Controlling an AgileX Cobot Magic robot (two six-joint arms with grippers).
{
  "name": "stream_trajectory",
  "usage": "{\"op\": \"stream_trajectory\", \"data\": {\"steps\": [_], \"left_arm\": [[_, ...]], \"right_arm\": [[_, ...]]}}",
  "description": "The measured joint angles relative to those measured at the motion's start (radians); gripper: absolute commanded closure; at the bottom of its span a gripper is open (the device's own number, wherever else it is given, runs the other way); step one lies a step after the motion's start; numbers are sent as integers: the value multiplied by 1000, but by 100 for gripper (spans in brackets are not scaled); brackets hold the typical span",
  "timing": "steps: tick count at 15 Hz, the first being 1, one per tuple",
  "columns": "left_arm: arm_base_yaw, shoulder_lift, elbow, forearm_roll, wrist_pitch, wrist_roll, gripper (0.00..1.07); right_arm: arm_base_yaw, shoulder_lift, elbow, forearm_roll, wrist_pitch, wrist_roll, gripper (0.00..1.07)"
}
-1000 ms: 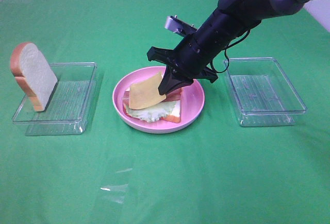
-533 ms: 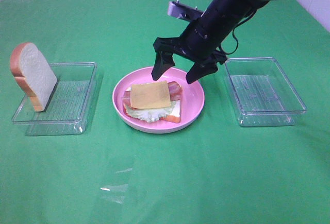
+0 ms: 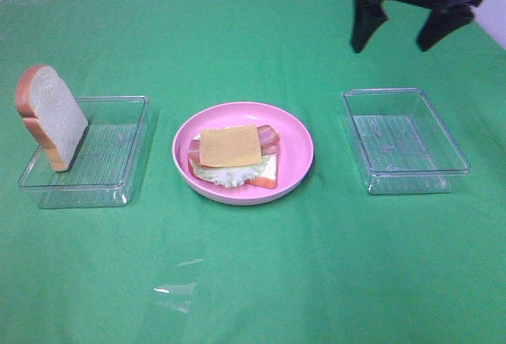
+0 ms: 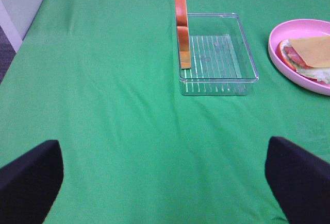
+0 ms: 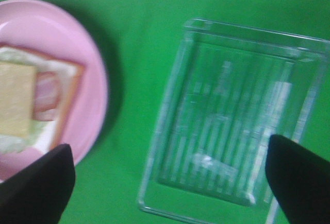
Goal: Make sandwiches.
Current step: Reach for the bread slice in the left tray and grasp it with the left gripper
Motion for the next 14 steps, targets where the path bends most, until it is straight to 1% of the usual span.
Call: {"op": "stream_trajectory", "data": {"steps": [1,2,3,4,5,7,8,10,11,12,14], "left_arm": [[0,0,0,0,0,0,9],[0,0,0,0,0,0,9],[0,0,0,0,0,0,9],[0,0,0,0,0,0,9],[0,0,0,0,0,0,9],[0,0,0,0,0,0,9],[0,0,0,0,0,0,9],[0,0,0,0,0,0,9],[0,0,0,0,0,0,9],[0,0,0,0,0,0,9],[0,0,0,0,0,0,9]], "right_arm": [[-72,-1,-1,-20,23,2,11],[-125,-1,-1,-31,49,-1,11],[-140,-1,-1,-33,52,-4,11],[-168,-45,45,-33,52,-10,11],[-169,-110,130,-30,52,-10,11],[-168,-295,367,-13,52,-10,11],[-168,-360,442,-7,52,-10,11],[-168,-646,713,0,-4,-11,11],[-168,-784,819,0,-29,-11,11],[-168,-995,956,0,-54,-10,11],[-168,-1239,1093,0,-63,-10,11]]}}
